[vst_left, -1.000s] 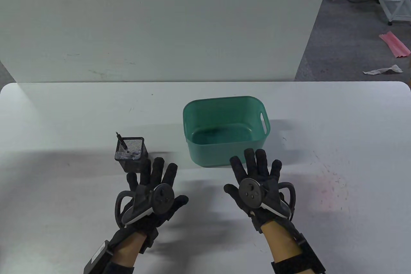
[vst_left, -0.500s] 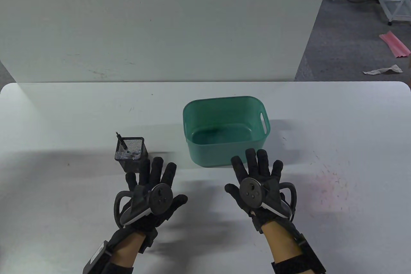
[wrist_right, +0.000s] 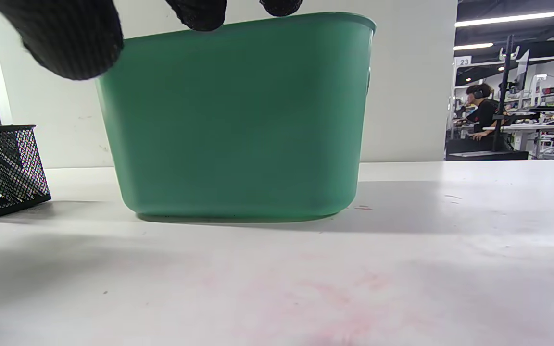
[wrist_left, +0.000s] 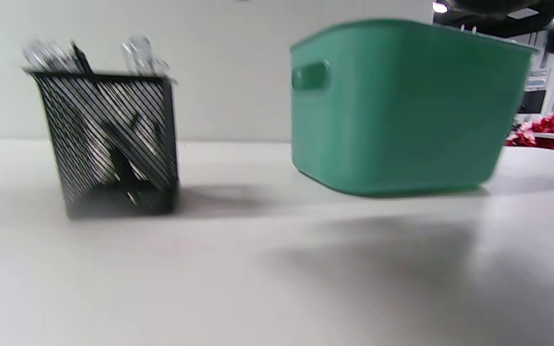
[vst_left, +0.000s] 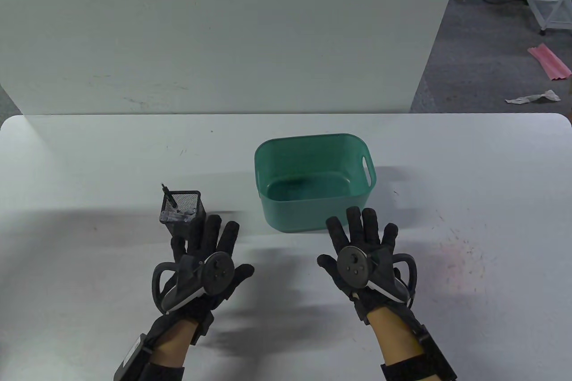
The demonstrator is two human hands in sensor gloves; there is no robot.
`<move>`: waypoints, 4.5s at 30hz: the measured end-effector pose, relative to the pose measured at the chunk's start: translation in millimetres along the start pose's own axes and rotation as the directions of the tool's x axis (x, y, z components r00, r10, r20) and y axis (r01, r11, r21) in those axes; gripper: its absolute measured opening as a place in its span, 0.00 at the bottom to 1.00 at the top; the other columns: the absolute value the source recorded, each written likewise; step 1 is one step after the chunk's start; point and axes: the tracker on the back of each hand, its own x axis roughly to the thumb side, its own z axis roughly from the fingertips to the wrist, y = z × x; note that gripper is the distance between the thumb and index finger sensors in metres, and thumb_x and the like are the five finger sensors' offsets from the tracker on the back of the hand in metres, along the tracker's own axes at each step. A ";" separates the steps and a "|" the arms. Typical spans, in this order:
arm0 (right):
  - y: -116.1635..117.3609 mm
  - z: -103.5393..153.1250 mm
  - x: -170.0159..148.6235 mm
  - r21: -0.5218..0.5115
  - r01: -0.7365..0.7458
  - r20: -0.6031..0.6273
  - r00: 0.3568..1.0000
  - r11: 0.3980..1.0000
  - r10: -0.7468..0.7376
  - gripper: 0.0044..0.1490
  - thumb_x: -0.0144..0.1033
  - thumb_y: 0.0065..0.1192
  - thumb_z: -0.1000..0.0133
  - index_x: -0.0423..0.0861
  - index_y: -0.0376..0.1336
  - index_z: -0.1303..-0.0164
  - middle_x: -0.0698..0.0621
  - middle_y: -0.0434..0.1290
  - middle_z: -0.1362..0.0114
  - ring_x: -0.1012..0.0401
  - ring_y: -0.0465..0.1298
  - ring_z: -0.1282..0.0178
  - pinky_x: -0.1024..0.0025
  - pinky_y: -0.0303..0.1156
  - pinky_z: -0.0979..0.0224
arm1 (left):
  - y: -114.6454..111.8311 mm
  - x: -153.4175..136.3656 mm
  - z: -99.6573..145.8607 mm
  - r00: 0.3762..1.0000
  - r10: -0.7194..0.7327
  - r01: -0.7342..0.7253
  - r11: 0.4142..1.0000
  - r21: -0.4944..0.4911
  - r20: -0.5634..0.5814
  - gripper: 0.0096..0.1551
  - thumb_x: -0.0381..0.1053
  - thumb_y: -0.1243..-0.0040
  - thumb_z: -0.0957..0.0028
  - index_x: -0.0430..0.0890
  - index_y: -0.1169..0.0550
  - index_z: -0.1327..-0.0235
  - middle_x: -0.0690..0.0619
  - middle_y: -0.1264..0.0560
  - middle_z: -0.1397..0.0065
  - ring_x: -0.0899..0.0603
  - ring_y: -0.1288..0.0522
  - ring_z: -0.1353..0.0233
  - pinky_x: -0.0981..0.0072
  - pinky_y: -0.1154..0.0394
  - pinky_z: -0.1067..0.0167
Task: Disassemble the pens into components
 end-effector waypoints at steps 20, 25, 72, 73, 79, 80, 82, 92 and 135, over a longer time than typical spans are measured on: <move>1.8 -1.9 -10.2 0.009 0.035 -0.056 0.998 0.999 -0.034 0.48 0.66 0.48 0.37 0.58 0.37 0.13 0.41 0.32 0.11 0.39 0.34 0.15 0.25 0.33 0.26 | 32.0 -112.6 -43.5 0.900 0.102 -0.120 0.993 -0.015 -0.423 0.39 0.69 0.48 0.44 0.60 0.40 0.20 0.49 0.34 0.15 0.37 0.28 0.18 0.34 0.29 0.29; 2.4 -2.0 -9.5 0.012 0.043 -0.057 0.997 0.999 -0.042 0.48 0.66 0.48 0.37 0.58 0.37 0.13 0.41 0.33 0.11 0.39 0.34 0.15 0.25 0.33 0.25 | 24.0 -119.1 -56.7 0.879 0.029 -0.086 0.991 -0.098 -0.476 0.38 0.67 0.44 0.45 0.60 0.37 0.21 0.52 0.29 0.19 0.40 0.23 0.23 0.38 0.25 0.32; -1.4 0.6 0.3 -0.016 0.128 -0.028 0.991 0.992 -0.129 0.48 0.65 0.49 0.37 0.56 0.38 0.13 0.41 0.35 0.11 0.39 0.36 0.14 0.25 0.35 0.25 | 108.1 -61.2 1.8 0.934 0.273 -0.122 0.849 0.514 -0.229 0.23 0.57 0.39 0.44 0.60 0.26 0.35 0.54 0.18 0.37 0.48 0.13 0.44 0.52 0.15 0.45; -1.5 0.7 0.9 -0.018 0.145 -0.025 0.989 0.989 -0.146 0.48 0.65 0.49 0.37 0.56 0.39 0.13 0.41 0.36 0.11 0.39 0.37 0.14 0.25 0.35 0.25 | 106.9 -57.6 2.6 0.931 0.302 -0.158 0.838 0.522 -0.203 0.23 0.57 0.39 0.44 0.59 0.26 0.35 0.54 0.18 0.37 0.48 0.13 0.44 0.52 0.15 0.45; 1.6 0.2 0.7 0.008 0.323 -0.027 0.946 0.946 -0.323 0.49 0.65 0.50 0.37 0.54 0.40 0.13 0.40 0.41 0.10 0.39 0.39 0.14 0.24 0.37 0.25 | 80.3 -30.8 1.1 0.843 0.537 -0.480 0.757 0.443 -0.004 0.23 0.57 0.40 0.43 0.59 0.26 0.34 0.54 0.19 0.36 0.48 0.13 0.43 0.52 0.16 0.44; 2.0 0.1 0.0 0.007 0.355 -0.026 0.935 0.935 -0.354 0.49 0.65 0.50 0.37 0.54 0.40 0.13 0.40 0.42 0.10 0.38 0.40 0.14 0.24 0.37 0.25 | 73.7 -26.2 -0.3 0.827 0.562 -0.514 0.746 0.423 0.013 0.23 0.57 0.40 0.43 0.59 0.26 0.35 0.54 0.18 0.36 0.48 0.13 0.43 0.52 0.16 0.44; 2.4 -0.2 -1.4 0.009 0.417 -0.016 0.909 0.909 -0.417 0.49 0.65 0.50 0.38 0.52 0.41 0.13 0.40 0.44 0.11 0.38 0.41 0.14 0.24 0.38 0.25 | 59.5 -18.3 -3.7 0.782 0.623 -0.590 0.722 0.362 0.032 0.23 0.57 0.40 0.42 0.59 0.27 0.34 0.54 0.19 0.36 0.48 0.13 0.43 0.52 0.16 0.44; 15.0 -5.1 4.6 0.120 0.608 0.050 0.786 0.785 -0.617 0.45 0.62 0.52 0.37 0.46 0.52 0.17 0.38 0.61 0.17 0.37 0.59 0.18 0.24 0.49 0.25 | 12.4 0.5 -9.0 0.685 0.729 -0.719 0.672 0.176 0.016 0.23 0.56 0.41 0.42 0.59 0.28 0.33 0.53 0.20 0.35 0.48 0.14 0.42 0.52 0.16 0.42; 32.5 -14.2 -3.9 0.348 0.879 -0.156 0.399 0.327 -0.904 0.32 0.49 0.50 0.37 0.36 0.65 0.36 0.51 0.76 0.54 0.54 0.77 0.55 0.41 0.72 0.36 | -4.8 16.1 -19.1 0.675 0.728 -0.730 0.682 -0.033 0.117 0.26 0.53 0.39 0.44 0.57 0.28 0.31 0.50 0.21 0.31 0.44 0.15 0.38 0.45 0.18 0.40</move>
